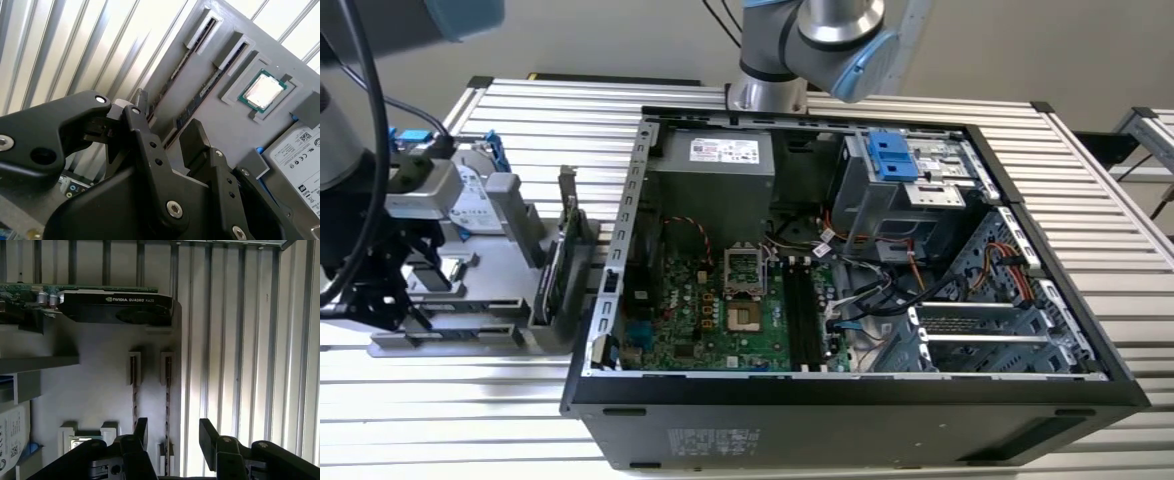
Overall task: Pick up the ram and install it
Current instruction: 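Pick up the ram and move it above insertion slot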
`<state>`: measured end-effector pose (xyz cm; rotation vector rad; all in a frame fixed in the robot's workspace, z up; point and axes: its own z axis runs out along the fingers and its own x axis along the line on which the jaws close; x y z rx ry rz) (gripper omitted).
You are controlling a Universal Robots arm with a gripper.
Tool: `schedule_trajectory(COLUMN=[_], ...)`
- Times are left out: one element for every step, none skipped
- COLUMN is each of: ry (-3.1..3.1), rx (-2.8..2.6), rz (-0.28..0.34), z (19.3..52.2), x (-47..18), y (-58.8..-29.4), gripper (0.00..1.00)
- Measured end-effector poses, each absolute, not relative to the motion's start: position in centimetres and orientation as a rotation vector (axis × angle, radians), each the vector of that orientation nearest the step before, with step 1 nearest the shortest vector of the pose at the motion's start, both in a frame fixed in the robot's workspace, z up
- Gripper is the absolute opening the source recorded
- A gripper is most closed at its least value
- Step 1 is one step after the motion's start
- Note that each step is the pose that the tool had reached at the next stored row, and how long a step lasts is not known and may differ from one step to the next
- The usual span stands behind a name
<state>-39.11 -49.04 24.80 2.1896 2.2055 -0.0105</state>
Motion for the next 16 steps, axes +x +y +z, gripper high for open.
schedule_trajectory(ry=[2.205,2.205,2.205,2.205,2.205,2.205,2.205,2.205,2.205,2.205,2.205,2.205,2.205,2.205,2.205,2.205], rx=[2.189,2.189,2.189,2.189,2.189,2.189,2.189,2.189,2.189,2.189,2.189,2.189,2.189,2.189,2.189,2.189], rz=[-0.011,-0.011,-0.011,-0.011,-0.011,-0.011,-0.011,-0.011,-0.011,-0.011,-0.011,-0.011,-0.011,-0.011,-0.011,-0.012], z=[24.76,24.69,24.64,24.6,24.58,24.55,24.52,24.5,24.49,24.46,24.44,24.41,24.38,24.34,24.3,24.28], x=[-39.11,-39.11,-39.1,-39.11,-39.11,-39.11,-39.12,-39.11,-39.1,-39.11,-39.11,-39.11,-39.11,-39.11,-39.1,-39.11], y=[-49.04,-49.04,-49.05,-49.04,-49.05,-49.05,-49.06,-49.08,-49.09,-49.1,-49.11,-49.11,-49.11,-49.11,-49.12,-49.12], gripper=[1.0,1.0,1.0,1.0,1.0,1.0,1.0,1.0,1.0,1.0,1.0,1.0,1.0,1.0,1.0,1.0])
